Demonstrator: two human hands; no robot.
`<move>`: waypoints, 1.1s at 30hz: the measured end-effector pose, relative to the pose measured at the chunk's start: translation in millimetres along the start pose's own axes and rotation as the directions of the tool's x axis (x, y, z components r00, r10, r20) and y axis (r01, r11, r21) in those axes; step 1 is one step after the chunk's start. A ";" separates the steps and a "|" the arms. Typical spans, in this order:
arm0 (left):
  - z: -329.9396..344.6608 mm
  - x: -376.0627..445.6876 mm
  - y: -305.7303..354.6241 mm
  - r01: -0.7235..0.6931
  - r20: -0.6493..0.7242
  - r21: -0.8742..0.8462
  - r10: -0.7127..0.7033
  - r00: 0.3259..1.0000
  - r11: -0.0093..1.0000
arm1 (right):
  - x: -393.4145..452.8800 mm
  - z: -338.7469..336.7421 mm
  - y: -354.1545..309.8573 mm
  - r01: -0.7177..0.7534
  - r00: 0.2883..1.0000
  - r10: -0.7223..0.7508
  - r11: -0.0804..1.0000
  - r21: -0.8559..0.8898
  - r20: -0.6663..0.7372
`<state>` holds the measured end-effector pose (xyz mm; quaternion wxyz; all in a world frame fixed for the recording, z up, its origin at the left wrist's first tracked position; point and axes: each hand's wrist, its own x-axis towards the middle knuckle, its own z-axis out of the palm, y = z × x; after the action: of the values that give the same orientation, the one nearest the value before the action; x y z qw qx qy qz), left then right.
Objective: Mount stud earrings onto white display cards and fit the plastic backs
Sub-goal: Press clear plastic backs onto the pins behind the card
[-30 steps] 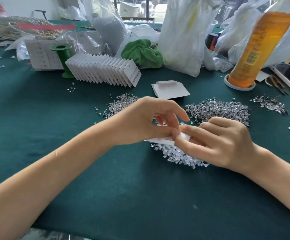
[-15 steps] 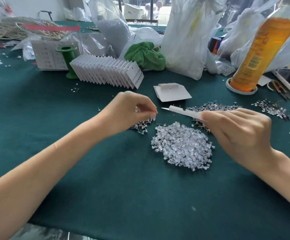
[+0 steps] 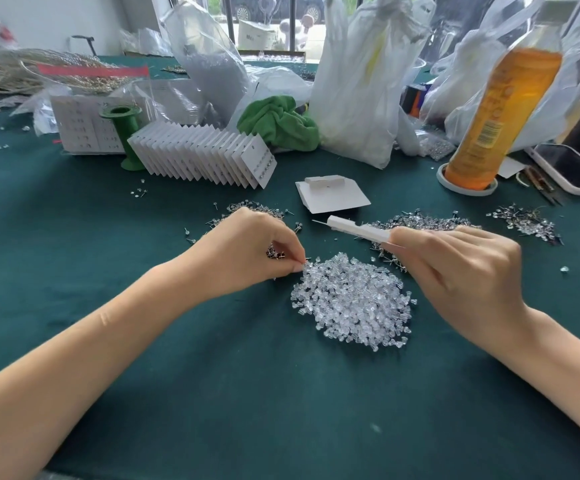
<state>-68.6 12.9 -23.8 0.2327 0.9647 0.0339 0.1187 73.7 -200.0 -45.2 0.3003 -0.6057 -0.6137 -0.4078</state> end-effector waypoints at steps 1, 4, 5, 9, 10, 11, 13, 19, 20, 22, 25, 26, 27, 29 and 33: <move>0.4 0.1 -0.1 0.000 -0.004 0.006 0.000 1.000 1.000 | 0.1 0.0 -0.7 0.003 1.000 -0.003 1.000 0.000 -0.002; 1.8 0.4 0.1 0.007 -0.005 0.005 -0.007 1.000 1.000 | 1.7 -0.4 -2.8 0.010 1.000 -0.010 1.000 0.004 0.002; 2.0 0.3 0.0 0.013 -0.004 -0.001 -0.013 1.000 1.000 | 2.3 -0.4 -3.5 0.015 1.000 -0.015 1.000 0.002 0.006; 1.4 -0.2 -0.3 0.040 -0.021 -0.097 -0.042 0.999 0.994 | 3.5 -1.6 -4.3 0.033 0.999 -0.033 0.999 -0.009 0.006; 0.5 -0.2 -0.6 0.046 -0.033 -0.140 -0.051 0.998 0.989 | 3.8 -2.0 -4.4 0.038 0.999 -0.038 0.999 -0.013 0.006; -0.3 -0.2 -0.9 0.055 -0.044 -0.178 -0.064 0.997 0.982 | 3.7 -2.4 -4.7 0.047 0.999 -0.047 0.999 -0.015 0.008; -1.2 0.2 -1.4 0.069 -0.053 -0.229 -0.083 0.995 0.971 | 3.4 -2.7 -5.1 0.072 0.997 -0.072 0.997 -0.021 0.017; -6.3 1.6 -1.7 0.089 -0.044 -0.343 -0.111 0.993 0.935 | 5.4 -5.7 -7.4 0.224 0.971 -0.225 0.974 0.021 0.078; -8.3 1.9 -1.1 0.086 -0.059 -0.355 -0.114 0.992 0.931 | 6.4 -6.4 -8.6 0.263 0.960 -0.264 0.965 0.026 0.096; -13.1 2.0 4.3 0.072 -0.093 -0.432 -0.124 0.988 0.899 | 8.7 -6.6 -12.4 0.338 0.931 -0.339 0.941 0.030 0.133; -15.7 -0.6 20.3 -0.005 -0.101 -0.514 -0.054 0.993 0.858 | 12.5 -5.6 -17.6 0.392 0.900 -0.394 0.919 0.048 0.186; -14.5 -2.4 26.5 -0.031 -0.082 -0.524 -0.014 0.997 0.851 | 13.9 -4.9 -18.8 0.396 0.894 -0.398 0.917 0.053 0.205; -12.3 -4.3 32.0 -0.052 -0.057 -0.540 0.025 0.998 0.840 | 14.9 -3.8 -20.2 0.396 0.890 -0.399 0.916 0.059 0.221; -6.6 -7.7 38.8 -0.078 -0.007 -0.559 0.089 0.996 0.825 | 15.9 -1.8 -22.7 0.394 0.887 -0.398 0.917 0.066 0.234; -0.9 -9.6 40.4 -0.082 0.035 -0.544 0.120 0.992 0.835 | 16.6 0.5 -25.1 0.390 0.893 -0.396 0.918 0.074 0.213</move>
<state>-77.7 -23.8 -6.7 0.4902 0.8635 -0.0596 0.1029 47.5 -189.6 -34.5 0.1497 -0.5067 -0.7591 -0.3802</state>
